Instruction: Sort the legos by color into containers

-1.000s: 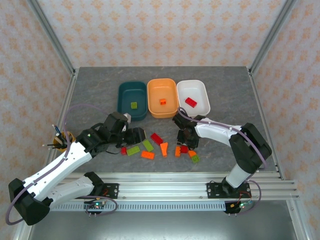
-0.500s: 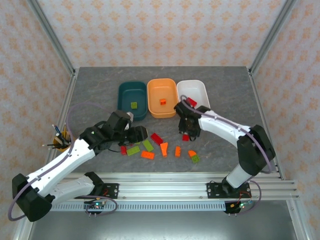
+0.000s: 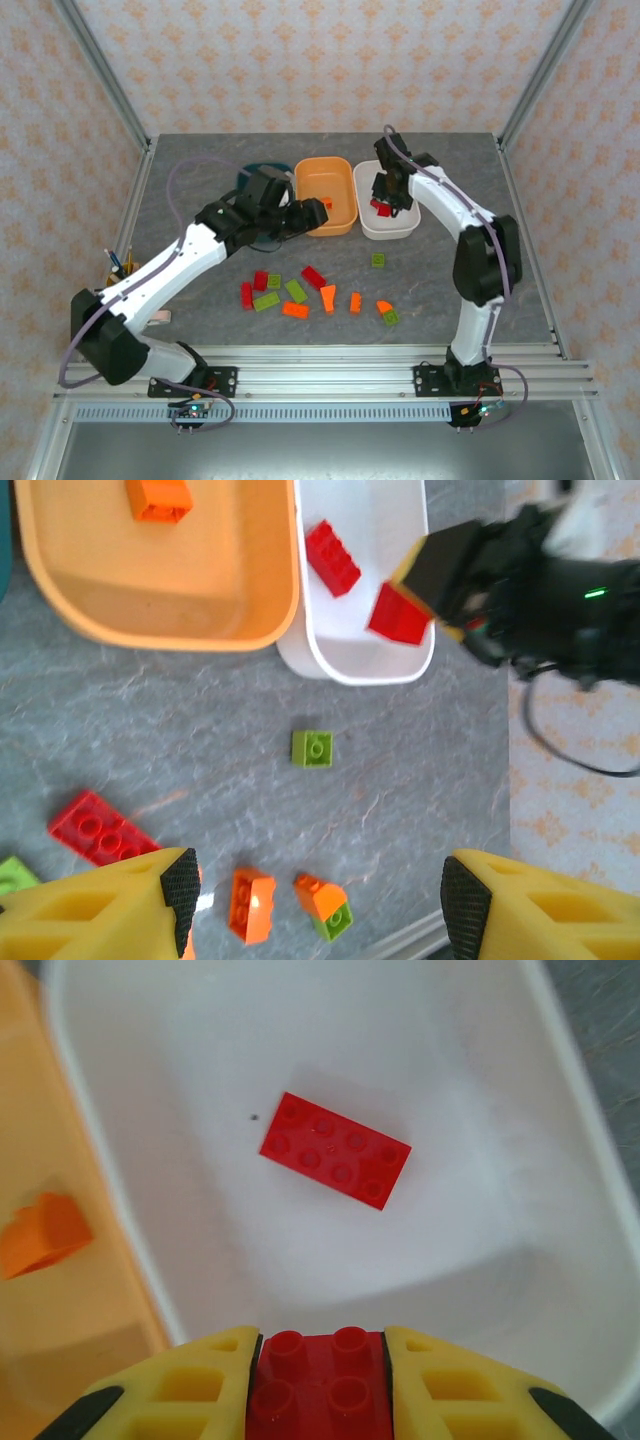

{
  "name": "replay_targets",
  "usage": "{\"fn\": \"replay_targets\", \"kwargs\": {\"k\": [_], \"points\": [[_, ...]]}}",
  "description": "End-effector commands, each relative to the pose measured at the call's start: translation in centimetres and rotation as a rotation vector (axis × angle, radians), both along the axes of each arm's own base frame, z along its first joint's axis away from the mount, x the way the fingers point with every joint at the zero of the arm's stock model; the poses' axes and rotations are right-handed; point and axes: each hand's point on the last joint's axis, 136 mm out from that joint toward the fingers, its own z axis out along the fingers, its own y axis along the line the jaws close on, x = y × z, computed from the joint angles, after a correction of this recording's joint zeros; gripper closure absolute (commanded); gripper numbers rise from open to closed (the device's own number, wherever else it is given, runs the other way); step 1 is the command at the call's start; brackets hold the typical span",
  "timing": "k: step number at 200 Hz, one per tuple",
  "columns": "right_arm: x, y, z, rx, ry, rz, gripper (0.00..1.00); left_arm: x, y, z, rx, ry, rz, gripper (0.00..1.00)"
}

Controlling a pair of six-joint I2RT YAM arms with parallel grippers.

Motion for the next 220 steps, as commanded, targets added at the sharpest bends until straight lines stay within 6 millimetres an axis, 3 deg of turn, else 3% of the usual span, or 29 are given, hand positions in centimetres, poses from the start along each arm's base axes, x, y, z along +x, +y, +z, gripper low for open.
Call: {"fn": "replay_targets", "kwargs": {"k": [1, 29, 68, 89, 124, 145, 167, 199, 220], "points": [[0.3, 0.6, -2.3, 0.015, 0.074, 0.053, 0.7, 1.8, -0.3, 1.6, -0.023, -0.053, -0.004, 0.32], [0.7, 0.4, -4.5, 0.012, 0.117, 0.042, 0.66, 2.6, -0.5, 1.5, -0.027, -0.048, 0.004, 0.32], [1.1, 0.0, -4.7, 0.023, 0.128, 0.026, 0.46, 2.0, 0.0, 0.8, -0.013, -0.031, 0.012, 0.32], [1.3, 0.0, -2.4, 0.024, 0.09, 0.032, 0.39, 1.1, 0.7, 0.5, 0.004, -0.02, 0.017, 0.32], [0.0, -0.2, 4.7, 0.043, -0.045, 0.053, 0.39, -1.2, 2.0, -0.8, 0.053, 0.015, 0.02, 0.32], [-3.1, 0.0, 8.0, 0.035, -0.105, 0.097, 0.39, -2.8, 2.3, -2.2, 0.094, 0.05, 0.011, 0.32], [-8.3, 0.2, 10.4, 0.054, -0.142, 0.13, 0.39, -4.1, 1.2, -3.8, 0.148, 0.08, -0.027, 0.32], [-17.2, -0.3, 9.7, 0.08, -0.085, 0.156, 0.39, -4.3, -2.7, -6.2, 0.224, 0.109, -0.076, 0.34], [-21.9, -1.6, 9.3, 0.121, -0.058, 0.128, 0.39, -3.7, -5.7, -8.1, 0.31, 0.121, -0.099, 0.36]]}}
